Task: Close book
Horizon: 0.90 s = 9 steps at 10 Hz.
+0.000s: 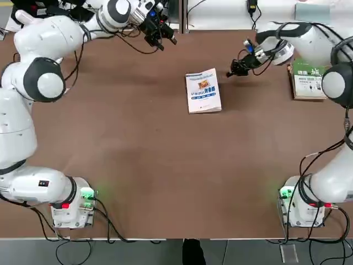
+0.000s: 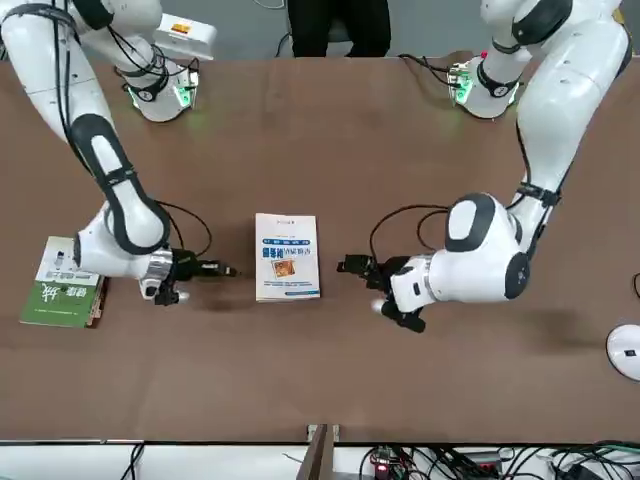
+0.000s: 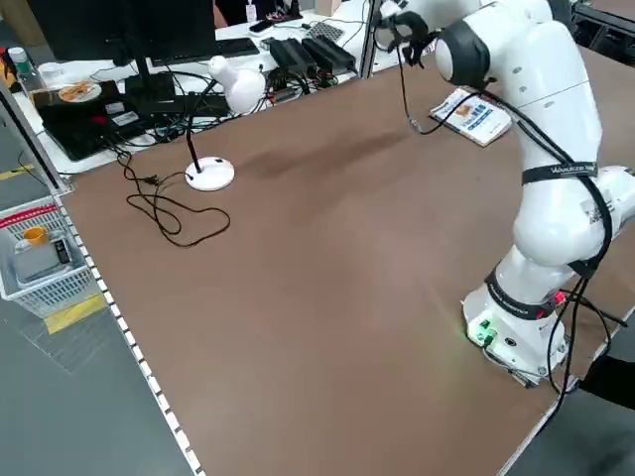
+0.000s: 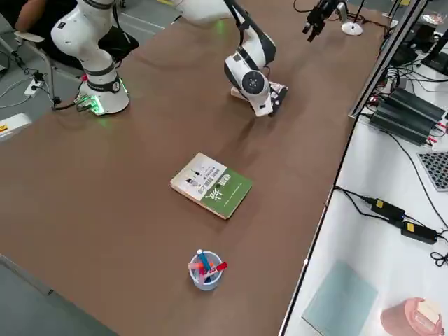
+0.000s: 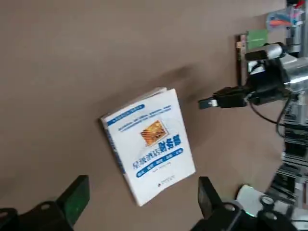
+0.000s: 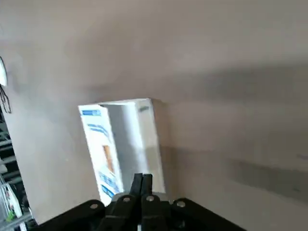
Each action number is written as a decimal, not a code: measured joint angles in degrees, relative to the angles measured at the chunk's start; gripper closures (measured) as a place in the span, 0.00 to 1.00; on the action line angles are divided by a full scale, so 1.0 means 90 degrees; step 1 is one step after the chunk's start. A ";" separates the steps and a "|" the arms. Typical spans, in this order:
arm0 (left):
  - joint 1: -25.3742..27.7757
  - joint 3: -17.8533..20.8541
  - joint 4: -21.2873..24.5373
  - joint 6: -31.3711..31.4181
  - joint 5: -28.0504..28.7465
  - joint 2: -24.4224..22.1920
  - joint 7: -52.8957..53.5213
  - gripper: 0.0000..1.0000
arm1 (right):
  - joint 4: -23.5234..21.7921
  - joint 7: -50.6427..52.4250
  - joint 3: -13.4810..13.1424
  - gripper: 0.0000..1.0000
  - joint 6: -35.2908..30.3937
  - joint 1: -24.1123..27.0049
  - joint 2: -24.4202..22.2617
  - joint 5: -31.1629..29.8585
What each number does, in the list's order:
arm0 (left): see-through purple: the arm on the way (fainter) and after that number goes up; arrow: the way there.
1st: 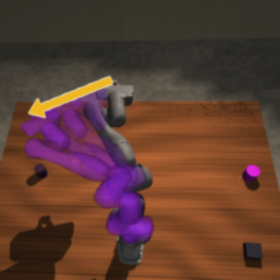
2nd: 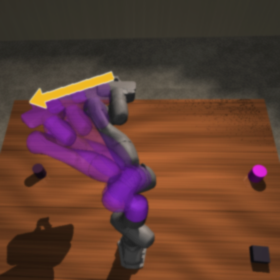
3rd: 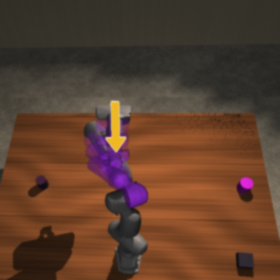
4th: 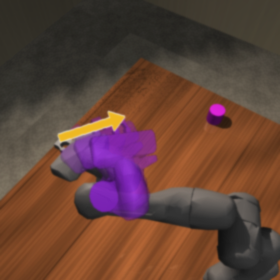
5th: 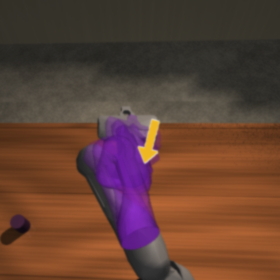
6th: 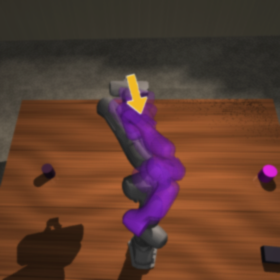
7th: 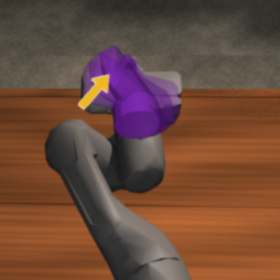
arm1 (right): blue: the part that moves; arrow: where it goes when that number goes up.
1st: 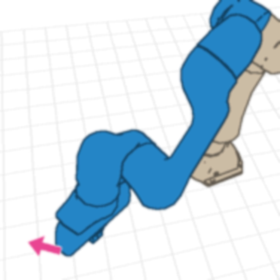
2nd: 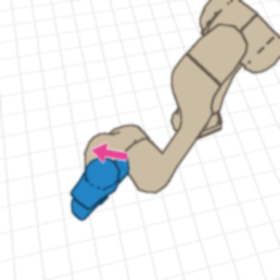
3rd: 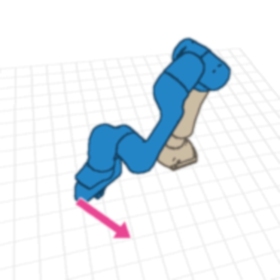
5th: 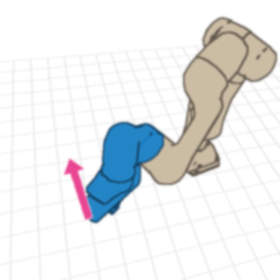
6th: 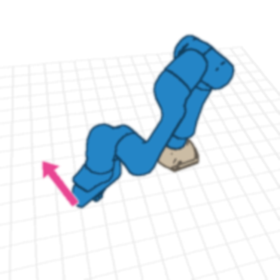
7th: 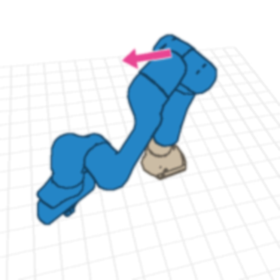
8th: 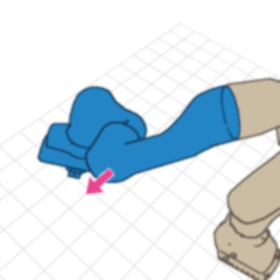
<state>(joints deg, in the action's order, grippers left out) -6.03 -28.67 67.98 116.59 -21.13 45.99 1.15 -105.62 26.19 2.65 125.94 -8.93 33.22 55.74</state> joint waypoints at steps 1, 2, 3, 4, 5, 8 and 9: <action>-0.0008 0.0046 -0.0001 0.0005 0.0307 -0.0095 -0.0142 0.00 | 0.0024 0.0025 -0.0004 0.98 -0.0253 0.0192 -0.0048 -0.0277; -0.0009 0.0107 -0.0004 0.0012 0.0631 -0.0203 -0.0318 0.00 | 0.0058 0.0039 -0.0006 0.97 -0.0501 0.0382 -0.0128 -0.0570; -0.0012 0.0174 -0.0006 0.0014 0.1028 -0.0334 -0.0533 0.00 | 0.0120 0.0045 -0.0007 0.95 -0.0732 0.0551 -0.0217 -0.0847; -0.0015 0.0221 -0.0007 0.0014 0.1485 -0.0467 -0.0708 0.00 | 0.0217 0.0046 -0.0007 0.85 -0.0930 0.0683 -0.0304 -0.1124; -0.0014 0.0238 -0.0008 0.0013 0.1907 -0.0606 -0.0846 0.00 | 0.0328 0.0046 -0.0008 0.75 -0.1063 0.0780 -0.0373 -0.1375; 0.0008 0.0310 0.0001 -0.0109 0.2590 -0.0951 -0.1038 0.00 | 0.0577 0.0046 -0.0012 0.43 -0.1137 0.0884 -0.0452 -0.2043; 0.0032 0.0344 0.0007 -0.0166 0.2673 -0.1045 -0.1047 0.00 | 0.0674 0.0043 -0.0031 0.33 -0.1126 0.0886 -0.0451 -0.2377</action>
<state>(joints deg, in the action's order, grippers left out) -5.74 -25.57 68.04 115.10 2.93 36.58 -8.28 -99.55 26.59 2.37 115.80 -0.96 29.16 34.34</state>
